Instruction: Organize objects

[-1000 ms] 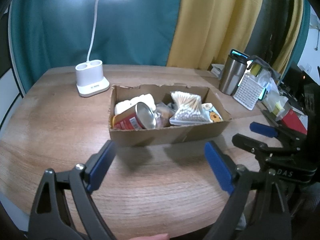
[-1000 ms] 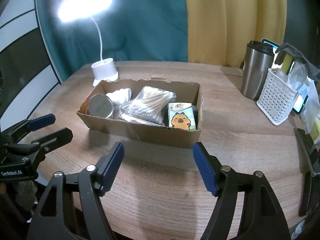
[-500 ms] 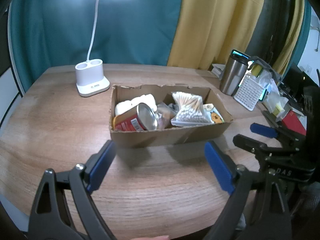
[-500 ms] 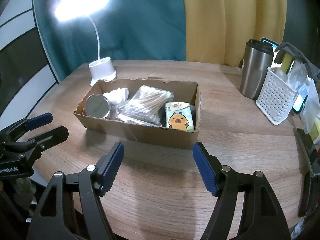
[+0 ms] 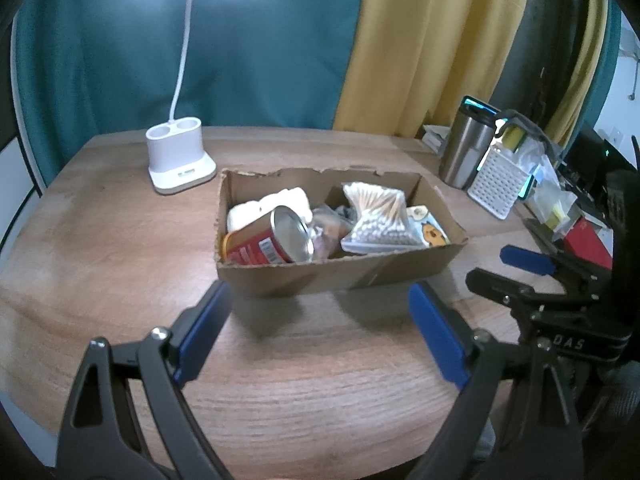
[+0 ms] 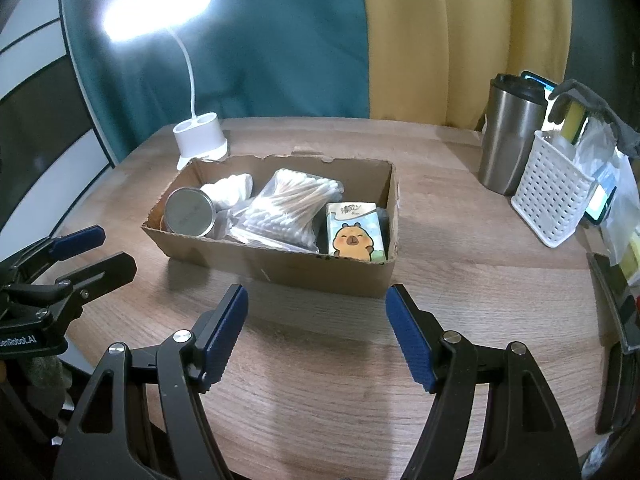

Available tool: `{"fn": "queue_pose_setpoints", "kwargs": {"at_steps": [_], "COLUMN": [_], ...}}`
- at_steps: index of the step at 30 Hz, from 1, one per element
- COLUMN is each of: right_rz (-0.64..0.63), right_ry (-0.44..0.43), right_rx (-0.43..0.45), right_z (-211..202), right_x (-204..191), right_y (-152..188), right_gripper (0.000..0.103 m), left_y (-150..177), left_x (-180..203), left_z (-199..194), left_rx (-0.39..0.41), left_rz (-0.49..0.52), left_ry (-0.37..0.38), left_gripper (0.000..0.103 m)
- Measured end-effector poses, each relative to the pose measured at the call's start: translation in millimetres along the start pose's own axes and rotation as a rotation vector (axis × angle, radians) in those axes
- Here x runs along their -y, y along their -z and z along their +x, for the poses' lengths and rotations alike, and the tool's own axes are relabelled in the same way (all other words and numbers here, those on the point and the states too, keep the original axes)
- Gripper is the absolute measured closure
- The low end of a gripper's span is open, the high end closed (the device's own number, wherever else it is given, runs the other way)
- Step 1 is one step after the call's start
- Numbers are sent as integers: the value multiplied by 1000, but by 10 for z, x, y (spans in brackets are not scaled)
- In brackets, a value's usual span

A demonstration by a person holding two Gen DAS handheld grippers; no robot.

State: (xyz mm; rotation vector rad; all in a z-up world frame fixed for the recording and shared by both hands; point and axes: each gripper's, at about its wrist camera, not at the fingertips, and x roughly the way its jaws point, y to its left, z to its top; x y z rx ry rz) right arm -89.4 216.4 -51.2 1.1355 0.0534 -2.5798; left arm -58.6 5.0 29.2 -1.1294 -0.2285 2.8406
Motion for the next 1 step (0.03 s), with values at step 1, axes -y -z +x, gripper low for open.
{"fn": "queue_pose_setpoints", "kwargs": {"at_steps": [1], "right_rz": [0], "right_ry": [0], "right_rx": [-1], "right_z": [7], "right_x": [-2], "right_y": [-2], "right_gripper": [29], "left_y": [-2], "left_x": [-10], "left_z": [7], "left_rx": [-1], "left_rz": [5], "left_ry": [-1], "left_gripper": [12]}}
